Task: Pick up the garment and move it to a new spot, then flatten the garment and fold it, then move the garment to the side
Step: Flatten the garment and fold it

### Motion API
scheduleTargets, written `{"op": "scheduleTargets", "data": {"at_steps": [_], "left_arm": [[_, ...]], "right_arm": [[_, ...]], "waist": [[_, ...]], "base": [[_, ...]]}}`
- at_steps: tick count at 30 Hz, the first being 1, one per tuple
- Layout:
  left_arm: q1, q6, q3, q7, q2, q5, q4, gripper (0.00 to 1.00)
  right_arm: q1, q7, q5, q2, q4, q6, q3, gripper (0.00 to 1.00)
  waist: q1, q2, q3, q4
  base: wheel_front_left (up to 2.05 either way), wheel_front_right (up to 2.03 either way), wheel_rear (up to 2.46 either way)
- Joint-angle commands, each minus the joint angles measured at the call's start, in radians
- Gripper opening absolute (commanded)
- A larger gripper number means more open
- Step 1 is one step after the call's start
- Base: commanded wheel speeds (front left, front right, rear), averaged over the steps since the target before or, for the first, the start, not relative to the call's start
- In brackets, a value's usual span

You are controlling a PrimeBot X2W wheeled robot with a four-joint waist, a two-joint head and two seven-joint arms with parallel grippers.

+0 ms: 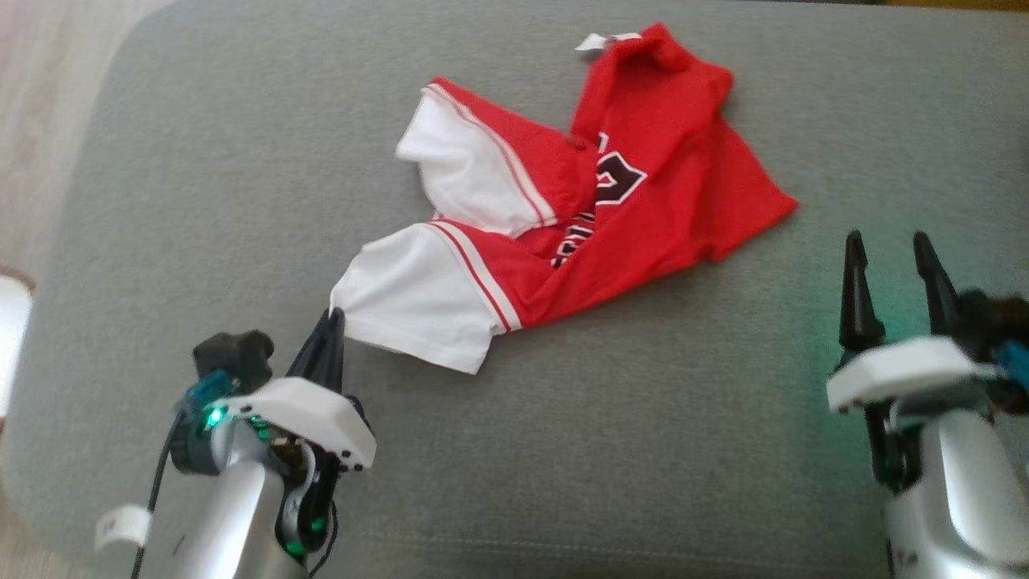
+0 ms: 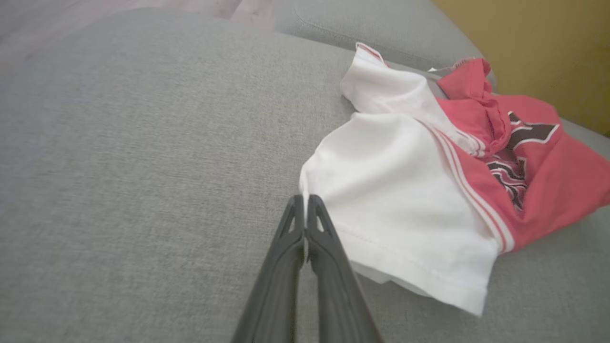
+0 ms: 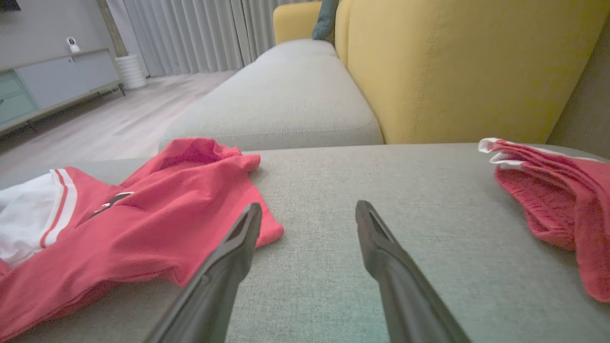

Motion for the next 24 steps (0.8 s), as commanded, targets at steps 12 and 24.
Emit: {"op": "scheduleTargets", "data": {"at_steps": [12,24], "left_arm": [[0.08,0.047,0.019,0.017,0.015,-0.019,-0.249,0.0],[0.078,0.054,0.004,0.005,0.007,-0.026,-0.264,0.0]], "right_arm": [[-0.268,0.137,-0.113,-0.004,0.31,0.007,-0.085,1.0],[-0.407,0.158,-0.123,-0.004,0.55,0.007,-0.129,0.43]], "waist": [[0.0,0.0,0.036,0.115],[0.0,0.0,0.06,0.125]], "base": [[0.0,0.0,0.0],[0.0,0.0,0.0]]}}
